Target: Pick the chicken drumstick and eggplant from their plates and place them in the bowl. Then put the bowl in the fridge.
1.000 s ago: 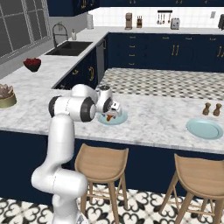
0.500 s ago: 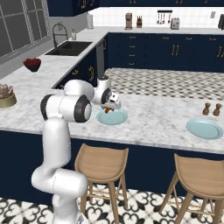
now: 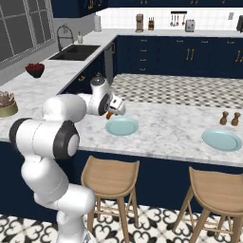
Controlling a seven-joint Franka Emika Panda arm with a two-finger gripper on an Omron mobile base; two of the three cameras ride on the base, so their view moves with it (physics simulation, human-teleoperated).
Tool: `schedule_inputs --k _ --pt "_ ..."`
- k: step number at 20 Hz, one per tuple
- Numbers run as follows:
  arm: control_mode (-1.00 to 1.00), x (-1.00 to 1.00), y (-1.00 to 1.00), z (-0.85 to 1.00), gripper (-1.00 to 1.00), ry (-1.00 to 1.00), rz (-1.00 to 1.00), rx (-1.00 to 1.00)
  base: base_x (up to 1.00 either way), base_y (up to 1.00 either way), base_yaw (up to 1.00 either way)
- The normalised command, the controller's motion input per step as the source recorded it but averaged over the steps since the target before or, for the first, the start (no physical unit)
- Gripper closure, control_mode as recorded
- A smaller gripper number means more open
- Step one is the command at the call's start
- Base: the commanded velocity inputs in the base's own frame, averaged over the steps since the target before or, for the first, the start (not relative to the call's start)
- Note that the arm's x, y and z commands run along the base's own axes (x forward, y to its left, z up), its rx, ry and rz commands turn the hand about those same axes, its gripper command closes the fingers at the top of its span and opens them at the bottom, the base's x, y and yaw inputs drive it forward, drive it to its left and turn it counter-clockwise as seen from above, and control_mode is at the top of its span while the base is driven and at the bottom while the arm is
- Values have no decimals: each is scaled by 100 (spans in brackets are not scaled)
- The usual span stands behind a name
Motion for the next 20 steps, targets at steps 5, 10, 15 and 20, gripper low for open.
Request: schedule_inputs --k 5,10,15,20 --pt "100 -20 -5 7 100 -3 -2 0 -72 -71 -11" --pt "100 0 0 0 100 0 0 0 -13 -100 -10" --pt "100 0 0 0 100 0 0 0 39 -100 -12" --pt "100 0 0 0 100 0 0 0 20 -100 -11"
